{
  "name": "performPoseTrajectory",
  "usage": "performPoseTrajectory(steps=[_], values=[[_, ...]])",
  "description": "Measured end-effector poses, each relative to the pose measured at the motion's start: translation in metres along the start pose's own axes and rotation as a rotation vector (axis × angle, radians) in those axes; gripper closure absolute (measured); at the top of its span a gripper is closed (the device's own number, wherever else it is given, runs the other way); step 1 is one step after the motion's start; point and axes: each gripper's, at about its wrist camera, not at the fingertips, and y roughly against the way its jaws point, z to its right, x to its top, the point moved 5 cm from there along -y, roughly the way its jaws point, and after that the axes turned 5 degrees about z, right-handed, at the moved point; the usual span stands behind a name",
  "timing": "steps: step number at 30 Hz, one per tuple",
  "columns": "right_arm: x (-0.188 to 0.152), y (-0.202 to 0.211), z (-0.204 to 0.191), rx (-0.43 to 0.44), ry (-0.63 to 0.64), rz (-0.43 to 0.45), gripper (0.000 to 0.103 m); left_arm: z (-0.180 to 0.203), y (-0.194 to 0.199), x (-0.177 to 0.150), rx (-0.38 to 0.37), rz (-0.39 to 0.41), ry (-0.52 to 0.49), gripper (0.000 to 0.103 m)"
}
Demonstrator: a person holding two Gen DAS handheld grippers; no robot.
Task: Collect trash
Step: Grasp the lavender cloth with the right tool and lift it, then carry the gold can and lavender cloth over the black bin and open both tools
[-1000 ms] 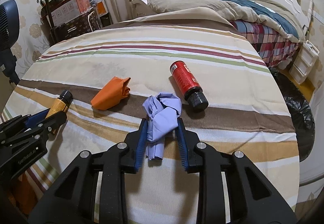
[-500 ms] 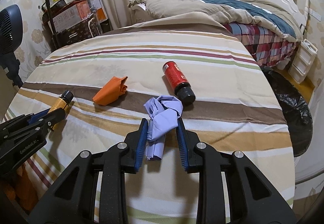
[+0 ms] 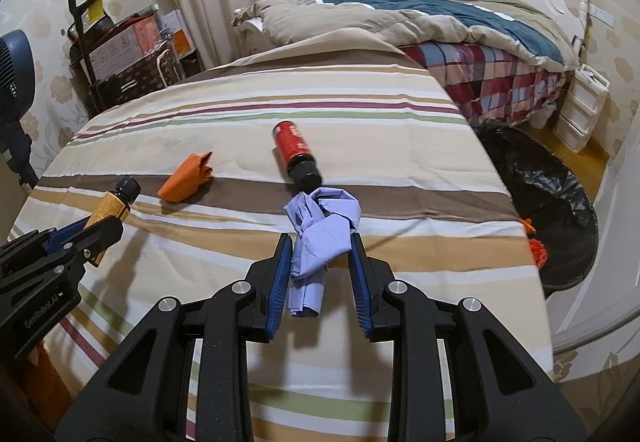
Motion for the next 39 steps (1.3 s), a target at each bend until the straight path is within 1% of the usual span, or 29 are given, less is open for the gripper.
performPoseTrajectory(steps=[15,24,30,35,39], values=[[0.003,0.016,0.051,-0.066,-0.074,0.034,0.075,0.057,-0.006,0.013,-0.073,0.03,-0.079,0.076],[0.005,0.018,0.086,-0.111,-0.117,0.045,0.075,0.098,-0.019,0.023,-0.126,0.03,-0.143,0.075],[0.01,0.021,0.114,-0.156,-0.144,0.061,0.075,0.127,-0.026,0.029,-0.162,0.031,-0.185,0.075],[0.017,0.027,0.14,-0.2,-0.169,0.08,0.075,0.149,-0.033,0.035,-0.191,0.024,-0.201,0.075],[0.022,0.029,0.163,-0.236,-0.195,0.095,0.075,0.168,-0.038,0.043,-0.206,0.034,-0.217,0.075]])
